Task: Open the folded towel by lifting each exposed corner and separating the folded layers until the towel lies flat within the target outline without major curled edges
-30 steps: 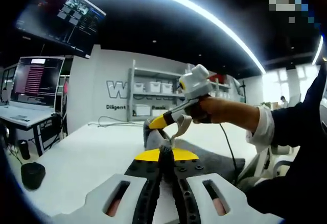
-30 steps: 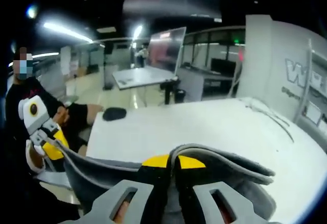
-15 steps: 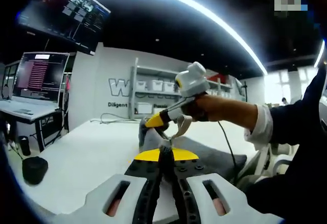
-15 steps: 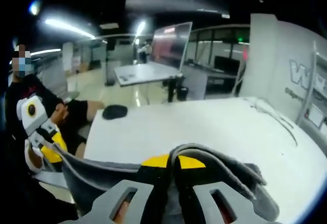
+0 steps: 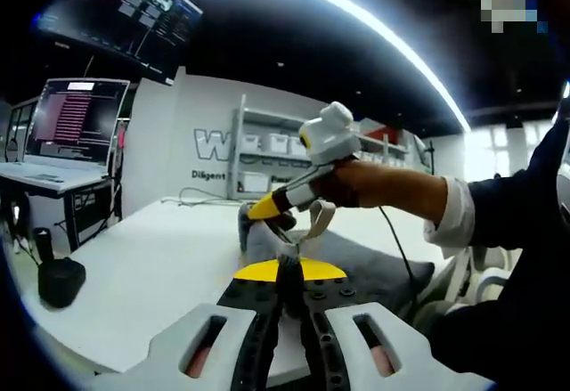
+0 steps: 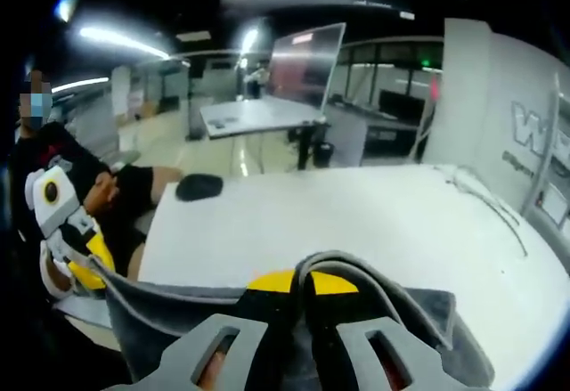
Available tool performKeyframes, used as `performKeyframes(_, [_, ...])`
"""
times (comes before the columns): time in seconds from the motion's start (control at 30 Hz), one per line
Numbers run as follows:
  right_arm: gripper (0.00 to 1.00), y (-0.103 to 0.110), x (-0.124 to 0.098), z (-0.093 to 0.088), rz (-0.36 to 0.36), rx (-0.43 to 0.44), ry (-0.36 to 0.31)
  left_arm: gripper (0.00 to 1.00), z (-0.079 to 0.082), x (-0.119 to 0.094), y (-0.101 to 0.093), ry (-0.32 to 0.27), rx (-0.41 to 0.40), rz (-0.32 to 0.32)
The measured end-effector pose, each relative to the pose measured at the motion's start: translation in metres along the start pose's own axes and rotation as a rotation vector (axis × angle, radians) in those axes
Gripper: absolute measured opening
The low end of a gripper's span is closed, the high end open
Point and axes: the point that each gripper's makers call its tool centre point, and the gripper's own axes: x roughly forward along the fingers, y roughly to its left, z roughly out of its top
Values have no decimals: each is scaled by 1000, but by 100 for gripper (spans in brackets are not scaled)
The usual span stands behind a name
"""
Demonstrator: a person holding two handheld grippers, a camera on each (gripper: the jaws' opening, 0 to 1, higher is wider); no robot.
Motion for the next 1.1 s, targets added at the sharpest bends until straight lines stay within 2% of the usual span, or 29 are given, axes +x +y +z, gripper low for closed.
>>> performKeyframes(0.47, [1,14,21,-3,14,-28,25,5,-11,-8,9,21,-22,15])
performKeyframes(1.1, [1,25,53,-5,13,-123,78,5,-38,-18,22,54,-83,29])
